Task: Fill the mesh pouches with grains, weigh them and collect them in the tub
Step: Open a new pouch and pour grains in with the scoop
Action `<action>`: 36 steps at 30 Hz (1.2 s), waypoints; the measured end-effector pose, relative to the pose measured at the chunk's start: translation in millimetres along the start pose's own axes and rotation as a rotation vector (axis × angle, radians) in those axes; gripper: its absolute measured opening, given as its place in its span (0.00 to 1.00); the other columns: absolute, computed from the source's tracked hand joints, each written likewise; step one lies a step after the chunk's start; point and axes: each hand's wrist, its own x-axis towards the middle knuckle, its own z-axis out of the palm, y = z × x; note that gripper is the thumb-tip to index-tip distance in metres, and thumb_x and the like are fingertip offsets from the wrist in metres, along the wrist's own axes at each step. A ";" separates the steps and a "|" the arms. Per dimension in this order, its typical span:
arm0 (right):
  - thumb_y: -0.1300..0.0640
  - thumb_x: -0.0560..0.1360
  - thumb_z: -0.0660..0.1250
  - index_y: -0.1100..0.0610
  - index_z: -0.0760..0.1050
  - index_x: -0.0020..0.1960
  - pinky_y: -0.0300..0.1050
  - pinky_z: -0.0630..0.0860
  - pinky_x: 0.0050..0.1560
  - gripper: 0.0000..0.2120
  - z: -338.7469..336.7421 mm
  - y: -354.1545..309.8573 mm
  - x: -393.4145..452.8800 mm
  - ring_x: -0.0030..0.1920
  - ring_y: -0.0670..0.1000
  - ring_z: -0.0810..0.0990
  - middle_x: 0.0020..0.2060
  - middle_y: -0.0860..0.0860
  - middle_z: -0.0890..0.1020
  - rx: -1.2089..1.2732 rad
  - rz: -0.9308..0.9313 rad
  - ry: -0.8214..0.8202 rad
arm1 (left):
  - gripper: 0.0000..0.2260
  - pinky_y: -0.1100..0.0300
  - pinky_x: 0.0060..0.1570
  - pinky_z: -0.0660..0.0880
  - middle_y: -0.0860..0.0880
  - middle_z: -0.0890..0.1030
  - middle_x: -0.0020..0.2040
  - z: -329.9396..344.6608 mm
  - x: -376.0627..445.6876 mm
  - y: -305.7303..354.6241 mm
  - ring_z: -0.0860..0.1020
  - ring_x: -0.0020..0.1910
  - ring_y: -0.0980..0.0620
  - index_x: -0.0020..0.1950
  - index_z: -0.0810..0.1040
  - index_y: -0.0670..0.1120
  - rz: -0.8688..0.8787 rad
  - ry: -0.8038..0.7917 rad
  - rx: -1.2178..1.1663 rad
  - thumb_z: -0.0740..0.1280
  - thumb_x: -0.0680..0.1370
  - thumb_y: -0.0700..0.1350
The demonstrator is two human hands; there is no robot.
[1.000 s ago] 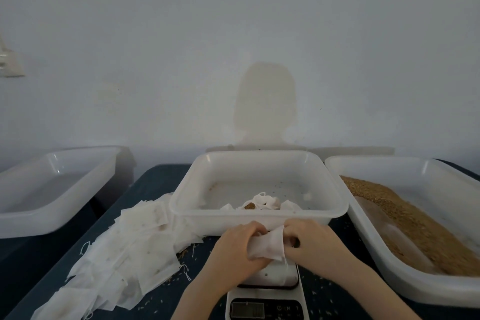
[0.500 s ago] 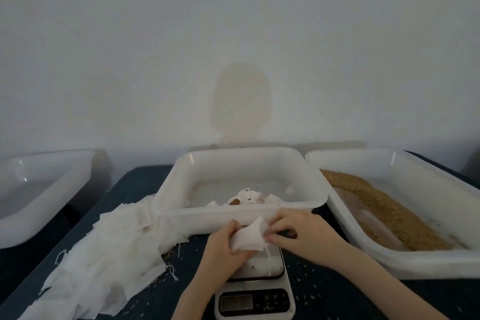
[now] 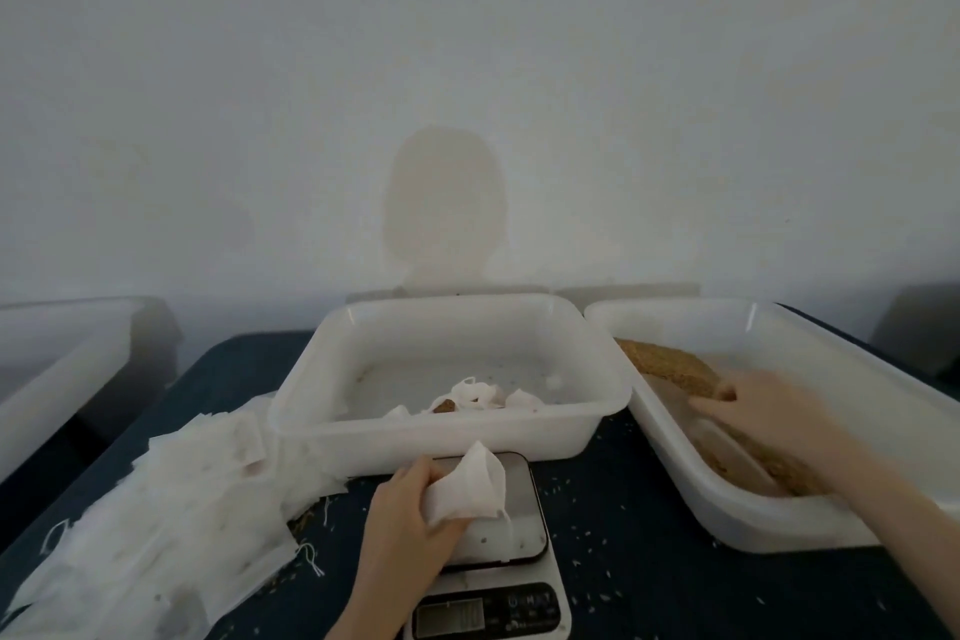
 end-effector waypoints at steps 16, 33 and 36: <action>0.43 0.76 0.57 0.46 0.79 0.46 0.41 0.77 0.43 0.14 10.3 16.8 5.2 0.41 0.45 0.78 0.43 0.44 0.82 -0.132 0.084 0.036 | 0.11 0.64 0.37 0.66 0.49 0.78 0.34 0.1 0.9 11.8 0.76 0.37 0.54 0.37 0.74 0.49 -0.077 -0.021 0.030 0.77 0.68 0.42; 0.44 0.79 0.60 0.54 0.65 0.30 0.42 0.73 0.34 0.22 17.6 -10.1 62.0 0.30 0.49 0.71 0.28 0.47 0.70 -0.151 0.037 -0.070 | 0.15 0.71 0.50 0.63 0.51 0.76 0.43 11.5 19.9 2.7 0.75 0.48 0.54 0.36 0.67 0.54 -0.155 -0.121 0.154 0.73 0.72 0.46; 0.45 0.78 0.63 0.52 0.68 0.30 0.41 0.71 0.31 0.21 19.0 0.5 61.4 0.29 0.49 0.72 0.27 0.47 0.71 -0.068 0.074 -0.067 | 0.16 0.63 0.47 0.65 0.54 0.74 0.35 13.0 22.3 4.7 0.74 0.41 0.51 0.32 0.67 0.53 -0.165 -0.093 0.099 0.75 0.68 0.49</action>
